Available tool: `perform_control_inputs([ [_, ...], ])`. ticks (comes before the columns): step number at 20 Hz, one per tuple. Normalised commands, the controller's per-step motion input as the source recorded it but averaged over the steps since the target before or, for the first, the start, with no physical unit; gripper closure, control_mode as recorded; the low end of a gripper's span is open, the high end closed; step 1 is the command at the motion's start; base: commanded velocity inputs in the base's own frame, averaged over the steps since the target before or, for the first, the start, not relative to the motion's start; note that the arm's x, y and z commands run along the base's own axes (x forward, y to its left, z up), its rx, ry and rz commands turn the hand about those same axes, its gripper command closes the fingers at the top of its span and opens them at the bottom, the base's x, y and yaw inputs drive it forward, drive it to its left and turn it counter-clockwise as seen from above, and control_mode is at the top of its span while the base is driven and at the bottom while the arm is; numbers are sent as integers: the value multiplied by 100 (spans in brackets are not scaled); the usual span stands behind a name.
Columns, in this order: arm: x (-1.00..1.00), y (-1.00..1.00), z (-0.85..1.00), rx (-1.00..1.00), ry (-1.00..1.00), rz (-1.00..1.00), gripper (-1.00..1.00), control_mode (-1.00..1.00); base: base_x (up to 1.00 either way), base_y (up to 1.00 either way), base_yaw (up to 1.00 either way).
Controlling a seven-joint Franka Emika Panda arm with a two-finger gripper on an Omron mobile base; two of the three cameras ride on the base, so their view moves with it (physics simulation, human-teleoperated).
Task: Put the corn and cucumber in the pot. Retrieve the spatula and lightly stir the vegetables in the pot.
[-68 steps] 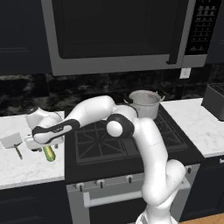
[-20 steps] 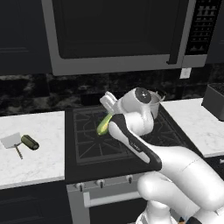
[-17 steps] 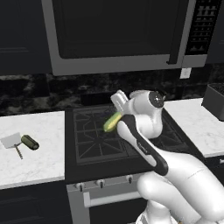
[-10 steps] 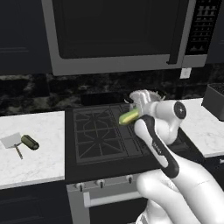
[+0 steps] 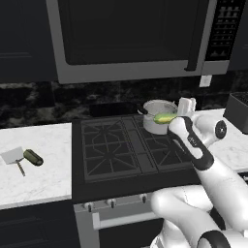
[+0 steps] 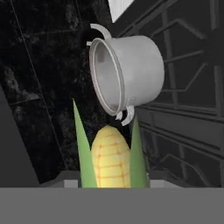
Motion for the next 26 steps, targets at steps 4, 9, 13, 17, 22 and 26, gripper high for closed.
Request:
perform_control_inputs([
  [4, 44, -93, 15, 25, -5, -20, 100, -100, 0, 0, 0],
  [9, 39, -70, 6, 22, -8, -15, 100, -100, 0, 0, 0],
  [13, 43, -17, 0, 7, -6, -9, 100, -100, 0, 0, 0],
  [17, 43, 0, 0, 0, -2, -5, 100, -100, 0, 0, 0],
  [22, 43, 0, 0, 0, 0, -1, 100, -100, 0, 0, 0],
  [26, 41, 0, 0, 0, 0, -2, 100, -100, 0, 0, 0],
])
